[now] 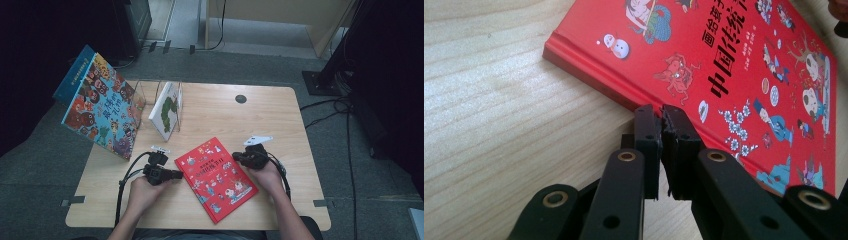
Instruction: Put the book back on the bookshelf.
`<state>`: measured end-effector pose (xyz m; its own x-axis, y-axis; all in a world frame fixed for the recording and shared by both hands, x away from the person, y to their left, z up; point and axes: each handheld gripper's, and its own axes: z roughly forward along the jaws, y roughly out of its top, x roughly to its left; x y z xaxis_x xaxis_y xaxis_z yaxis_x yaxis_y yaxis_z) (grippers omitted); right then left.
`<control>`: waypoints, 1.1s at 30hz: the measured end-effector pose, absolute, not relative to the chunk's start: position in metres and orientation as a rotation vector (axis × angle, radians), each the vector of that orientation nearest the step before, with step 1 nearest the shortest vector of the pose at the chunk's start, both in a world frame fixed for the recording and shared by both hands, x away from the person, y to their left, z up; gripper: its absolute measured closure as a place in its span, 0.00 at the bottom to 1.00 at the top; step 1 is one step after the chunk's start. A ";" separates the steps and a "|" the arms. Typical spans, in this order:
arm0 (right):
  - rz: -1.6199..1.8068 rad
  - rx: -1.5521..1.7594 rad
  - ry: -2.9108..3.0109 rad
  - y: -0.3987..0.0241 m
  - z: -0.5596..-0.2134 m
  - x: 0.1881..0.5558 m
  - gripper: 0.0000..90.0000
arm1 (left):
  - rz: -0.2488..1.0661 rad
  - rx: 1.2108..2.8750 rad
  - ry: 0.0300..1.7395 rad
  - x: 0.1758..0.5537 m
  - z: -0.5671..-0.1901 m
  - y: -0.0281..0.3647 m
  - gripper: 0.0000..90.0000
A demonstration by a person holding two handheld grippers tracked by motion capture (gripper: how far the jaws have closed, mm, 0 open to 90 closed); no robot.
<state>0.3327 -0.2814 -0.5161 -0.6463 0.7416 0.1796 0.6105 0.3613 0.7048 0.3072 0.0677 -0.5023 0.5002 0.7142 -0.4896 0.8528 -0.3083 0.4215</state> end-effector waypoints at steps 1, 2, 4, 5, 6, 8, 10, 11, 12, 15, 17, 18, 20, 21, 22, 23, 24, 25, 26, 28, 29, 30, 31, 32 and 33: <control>1.165 1.238 2.443 -0.283 -0.516 0.332 0.94 | -0.275 2.098 1.279 0.308 -0.503 0.068 0.96; 1.165 1.250 2.440 -0.283 -0.516 0.331 0.94 | -0.269 2.097 1.280 0.308 -0.503 0.067 0.96; 1.161 1.262 2.434 -0.284 -0.516 0.330 0.97 | -0.247 2.098 1.290 0.309 -0.502 0.065 0.98; 1.160 1.271 2.434 -0.284 -0.516 0.329 0.98 | -0.238 2.101 1.289 0.311 -0.502 0.064 0.99; 1.157 1.268 2.429 -0.283 -0.517 0.328 0.99 | -0.234 2.106 1.289 0.312 -0.502 0.063 0.99; 1.147 1.266 2.411 -0.283 -0.517 0.325 1.00 | -0.245 2.101 1.293 0.315 -0.502 0.062 0.99; 1.145 1.278 2.402 -0.284 -0.517 0.323 1.00 | -0.250 2.102 1.288 0.318 -0.503 0.062 0.99; 1.147 1.280 2.395 -0.285 -0.517 0.322 1.00 | -0.245 2.103 1.286 0.319 -0.503 0.061 0.99; 1.141 1.282 2.393 -0.285 -0.517 0.320 1.00 | -0.240 2.103 1.286 0.320 -0.502 0.060 0.99; 1.137 1.297 2.378 -0.288 -0.517 0.317 1.00 | -0.233 2.107 1.278 0.325 -0.502 0.057 0.99; 1.133 1.296 2.366 -0.289 -0.518 0.314 1.00 | -0.234 2.109 1.275 0.329 -0.502 0.056 0.99; 1.125 1.302 2.363 -0.289 -0.517 0.313 1.00 | -0.233 2.112 1.273 0.331 -0.502 0.054 0.99; 1.111 1.308 2.351 -0.289 -0.517 0.312 1.00 | -0.217 2.124 1.261 0.335 -0.502 0.052 0.99; 1.104 1.314 2.344 -0.289 -0.517 0.311 1.00 | -0.213 2.123 1.261 0.336 -0.502 0.051 0.99; 1.103 1.318 2.341 -0.289 -0.517 0.311 1.00 | -0.215 2.117 1.259 0.338 -0.502 0.051 0.99; 1.107 1.332 2.334 -0.289 -0.517 0.311 1.00 | -0.218 2.118 1.257 0.340 -0.503 0.051 0.99; 1.108 1.337 2.327 -0.289 -0.517 0.311 1.00 | -0.223 2.112 1.258 0.341 -0.503 0.051 0.99; 1.110 1.343 2.322 -0.290 -0.517 0.311 1.00 | -0.224 2.110 1.258 0.343 -0.503 0.051 0.99; 1.111 1.349 2.313 -0.290 -0.518 0.310 1.00 | -0.220 2.113 1.256 0.345 -0.503 0.050 0.98; 1.107 1.358 2.300 -0.290 -0.518 0.308 1.00 | -0.209 2.116 1.261 0.347 -0.503 0.049 0.96; 1.110 1.352 2.294 -0.290 -0.518 0.307 1.00 | -0.204 2.121 1.257 0.348 -0.503 0.048 0.96; 1.109 1.357 2.289 -0.290 -0.518 0.306 1.00 | -0.198 2.121 1.254 0.349 -0.503 0.047 0.96; 1.110 1.361 2.283 -0.290 -0.519 0.305 1.00 | -0.192 2.123 1.252 0.350 -0.503 0.046 0.96; 1.111 1.362 2.278 -0.291 -0.519 0.304 1.00 | -0.187 2.122 1.248 0.350 -0.503 0.045 0.97; 1.110 1.366 2.273 -0.291 -0.519 0.303 1.00 | -0.181 2.129 1.243 0.351 -0.502 0.045 0.97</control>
